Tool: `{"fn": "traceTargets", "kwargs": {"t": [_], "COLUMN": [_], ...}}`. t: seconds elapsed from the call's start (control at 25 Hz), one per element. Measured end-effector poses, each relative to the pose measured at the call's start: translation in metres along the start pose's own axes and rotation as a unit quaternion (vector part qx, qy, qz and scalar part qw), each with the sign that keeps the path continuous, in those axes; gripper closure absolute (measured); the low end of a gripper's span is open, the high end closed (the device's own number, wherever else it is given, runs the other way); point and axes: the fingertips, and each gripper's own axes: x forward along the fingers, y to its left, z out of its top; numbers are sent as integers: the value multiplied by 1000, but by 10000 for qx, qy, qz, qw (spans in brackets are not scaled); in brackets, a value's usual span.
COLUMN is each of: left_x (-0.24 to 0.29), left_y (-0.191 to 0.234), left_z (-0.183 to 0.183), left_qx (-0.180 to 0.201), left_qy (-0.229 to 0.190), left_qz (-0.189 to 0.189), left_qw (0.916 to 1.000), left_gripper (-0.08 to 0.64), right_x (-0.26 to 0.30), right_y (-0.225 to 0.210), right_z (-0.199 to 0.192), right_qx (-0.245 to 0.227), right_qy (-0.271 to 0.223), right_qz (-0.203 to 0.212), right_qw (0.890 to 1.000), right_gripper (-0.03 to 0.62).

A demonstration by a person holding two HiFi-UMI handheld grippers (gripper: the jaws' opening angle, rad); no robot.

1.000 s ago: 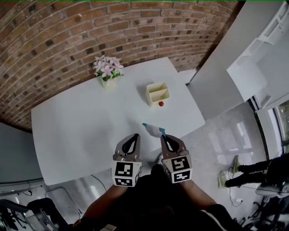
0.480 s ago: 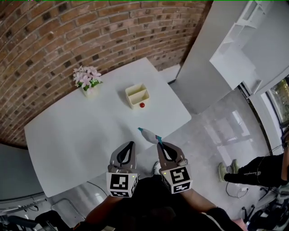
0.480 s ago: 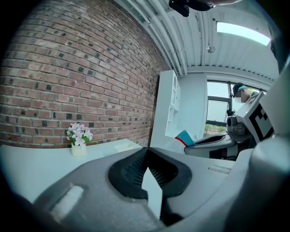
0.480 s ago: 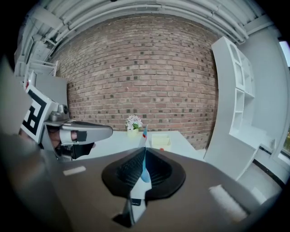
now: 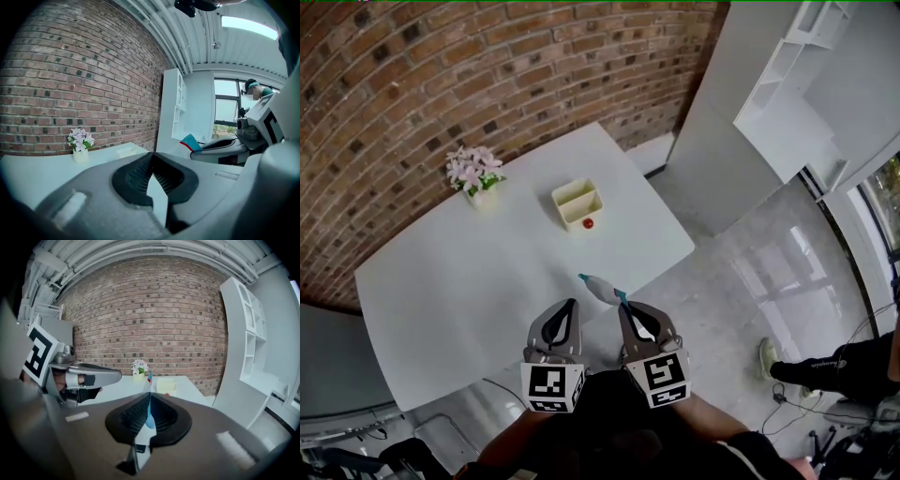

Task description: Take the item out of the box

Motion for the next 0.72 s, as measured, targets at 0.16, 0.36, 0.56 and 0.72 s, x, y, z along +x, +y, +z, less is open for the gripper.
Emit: {"fn": "traceTargets", "kwargs": {"t": [0.16, 0.36, 0.56, 0.72], "left_x": [1, 2, -2, -7], "left_y": [1, 2, 5, 9], "left_z": [1, 1, 0, 1], "left_qx": [-13, -59, -82, -86], "left_qy": [3, -11, -29, -64], "left_qz": [35, 36, 9, 5], "left_qw": [10000, 10000, 10000, 9999], "left_gripper": [555, 555, 555, 555], "right_x": [2, 5, 4, 4], "right_y": [-1, 2, 8, 13], "right_z": [2, 3, 4, 6], "right_qx": [-28, -63, -96, -103], "right_qy": [-4, 14, 23, 20], "right_qz": [56, 119, 110, 88], "right_qw": [10000, 9999, 9999, 9999], "right_gripper": [591, 591, 591, 591]}}
